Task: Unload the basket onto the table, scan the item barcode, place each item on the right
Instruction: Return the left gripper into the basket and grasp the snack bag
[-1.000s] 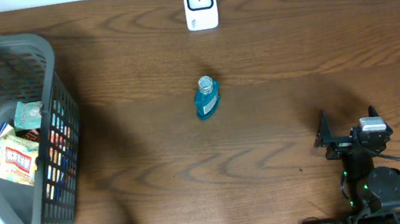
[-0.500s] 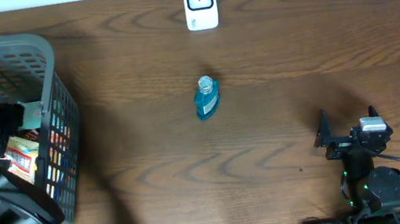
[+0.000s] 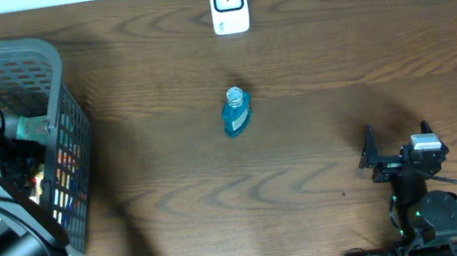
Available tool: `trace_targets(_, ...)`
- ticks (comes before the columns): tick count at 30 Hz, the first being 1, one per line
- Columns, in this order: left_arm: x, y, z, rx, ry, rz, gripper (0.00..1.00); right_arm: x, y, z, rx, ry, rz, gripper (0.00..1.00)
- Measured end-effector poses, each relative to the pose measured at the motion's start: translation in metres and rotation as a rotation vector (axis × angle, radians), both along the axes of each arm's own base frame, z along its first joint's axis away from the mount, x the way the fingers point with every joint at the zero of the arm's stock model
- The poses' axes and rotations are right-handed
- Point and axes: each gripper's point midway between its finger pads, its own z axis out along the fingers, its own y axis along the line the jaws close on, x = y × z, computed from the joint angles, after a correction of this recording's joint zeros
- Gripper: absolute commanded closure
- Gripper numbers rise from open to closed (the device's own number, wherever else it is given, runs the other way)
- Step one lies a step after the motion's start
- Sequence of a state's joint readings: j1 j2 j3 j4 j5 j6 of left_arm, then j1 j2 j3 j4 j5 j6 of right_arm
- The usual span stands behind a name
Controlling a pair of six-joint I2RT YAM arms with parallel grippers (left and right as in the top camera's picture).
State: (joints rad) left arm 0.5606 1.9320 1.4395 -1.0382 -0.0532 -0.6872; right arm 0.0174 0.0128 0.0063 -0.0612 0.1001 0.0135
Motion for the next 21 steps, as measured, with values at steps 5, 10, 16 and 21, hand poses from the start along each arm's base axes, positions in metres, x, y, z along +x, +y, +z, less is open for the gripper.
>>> trace_targets(5,-0.007,0.007,0.002,0.044,0.035,-0.010,0.92,0.000,0.000,0.000,0.000,0.000,0.000,0.01)
trace_targets(10,-0.005,0.009,0.012,0.065,0.007,-0.008,0.92,0.000,0.000,0.000,0.000,0.000,0.000,0.01)
trace_targets(16,0.018,0.022,0.098,0.218,-0.246,0.000,0.93,0.000,0.000,0.000,0.000,0.000,0.000,0.01)
trace_targets(21,0.015,0.020,0.215,0.415,-0.556,0.010,0.93,0.000,0.000,0.000,0.000,0.000,0.000,0.01)
